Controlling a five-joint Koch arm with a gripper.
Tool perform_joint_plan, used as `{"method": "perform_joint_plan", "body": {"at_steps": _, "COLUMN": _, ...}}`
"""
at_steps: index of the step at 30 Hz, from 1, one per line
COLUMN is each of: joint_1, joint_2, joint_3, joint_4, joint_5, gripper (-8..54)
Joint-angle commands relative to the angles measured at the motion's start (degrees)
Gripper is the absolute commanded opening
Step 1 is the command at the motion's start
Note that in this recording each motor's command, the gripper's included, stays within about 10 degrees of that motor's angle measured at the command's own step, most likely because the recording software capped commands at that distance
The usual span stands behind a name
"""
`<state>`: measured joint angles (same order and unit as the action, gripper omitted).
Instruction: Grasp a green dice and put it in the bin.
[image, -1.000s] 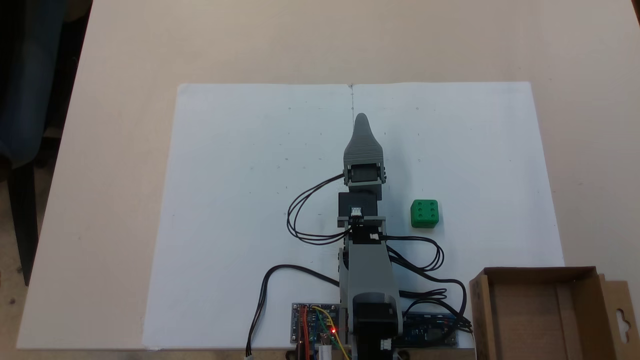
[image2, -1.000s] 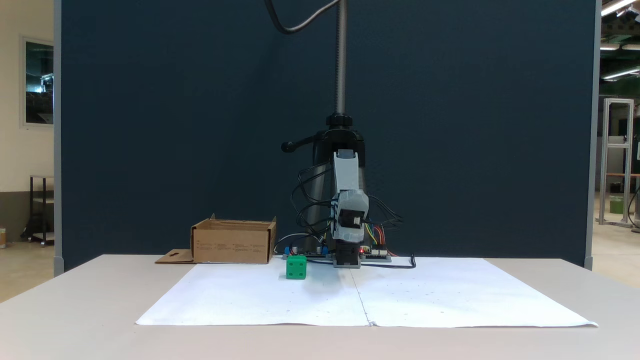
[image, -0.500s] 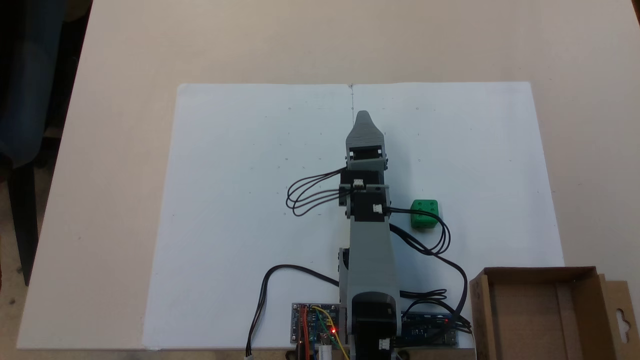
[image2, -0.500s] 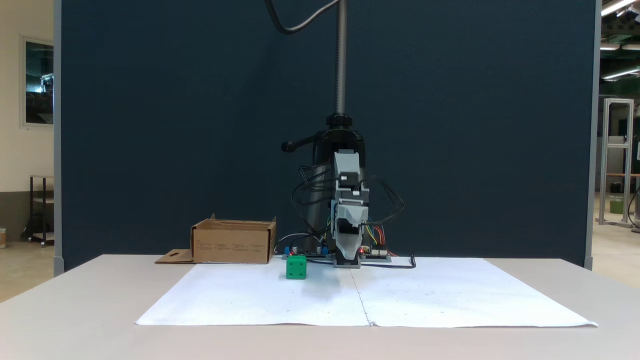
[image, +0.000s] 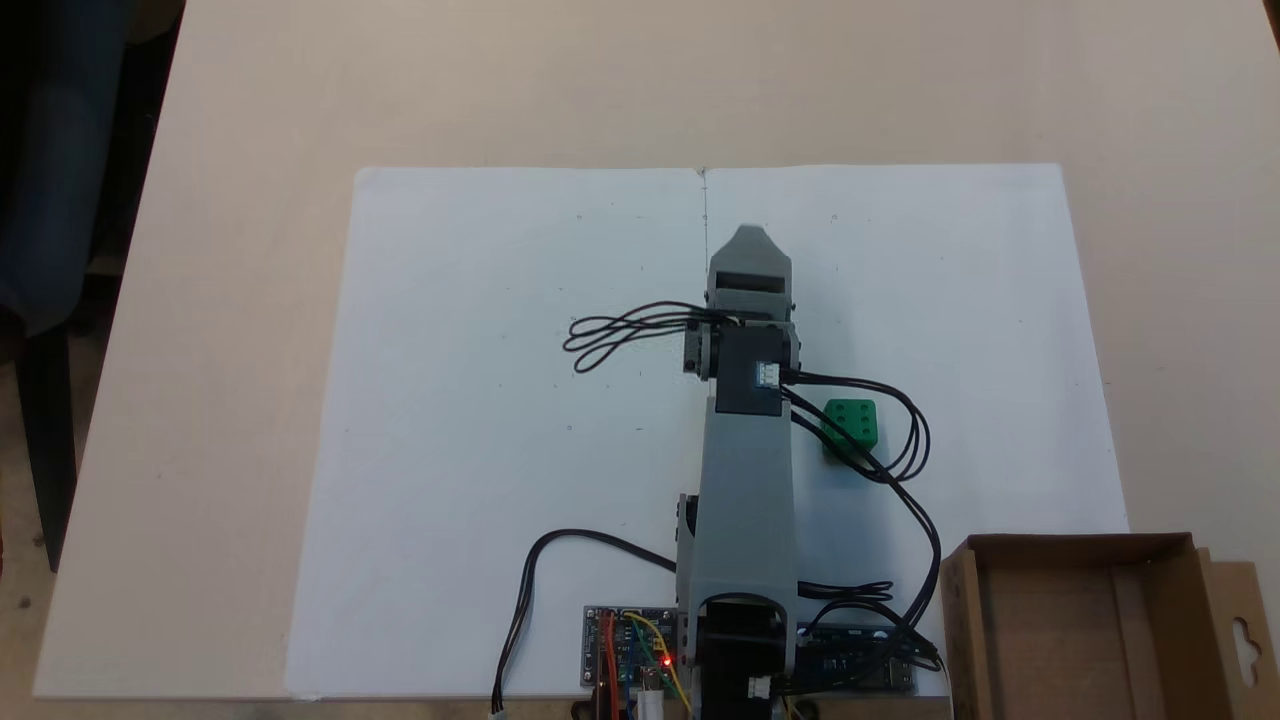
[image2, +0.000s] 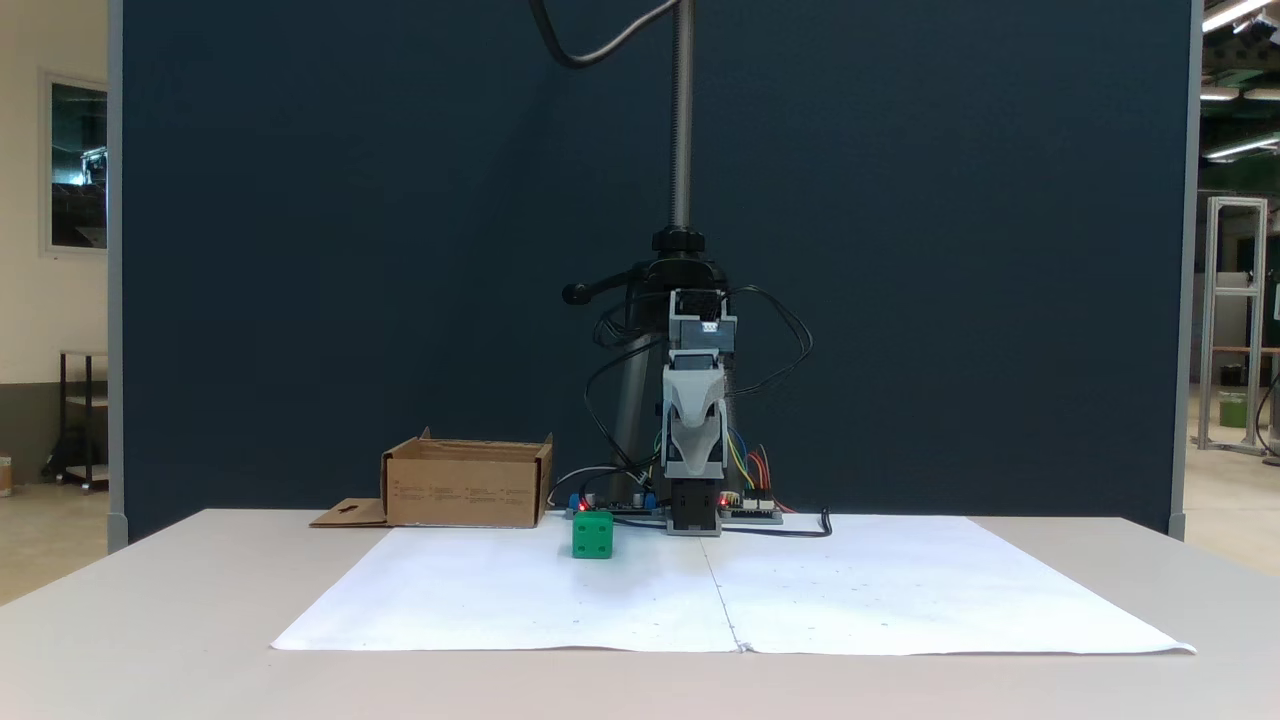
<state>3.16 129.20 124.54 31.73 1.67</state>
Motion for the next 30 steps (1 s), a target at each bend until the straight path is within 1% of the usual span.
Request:
{"method": "perform_joint_plan", "body": {"at_steps": 1, "joint_1": 2.4, "joint_2": 4.5, "joint_3": -6.2, "joint_4": 8.9, "joint_5": 2.6, "gripper": 44.8}}
{"method": "perform_joint_plan", "body": {"at_steps": 4, "joint_1": 5.6, "joint_2": 1.4, "joint_3": -11.3, "joint_4": 16.3, "joint_5": 1.5, "gripper": 44.6}}
{"method": "perform_joint_plan", "body": {"at_steps": 10, "joint_1": 15.3, "joint_2": -4.9, "joint_3": -19.2, "joint_4": 24.7, "joint_5": -7.5, "gripper": 44.0}}
{"method": "perform_joint_plan", "body": {"at_steps": 15, "joint_1": 23.1, "joint_2": -8.6, "joint_3": -19.5, "joint_4": 24.9, "joint_5": -16.8, "gripper": 43.9}}
{"method": "perform_joint_plan", "body": {"at_steps": 30, "joint_1": 36.4, "joint_2": -17.6, "joint_3": -17.2, "joint_4": 29.7, "joint_5": -34.5, "gripper": 45.3}}
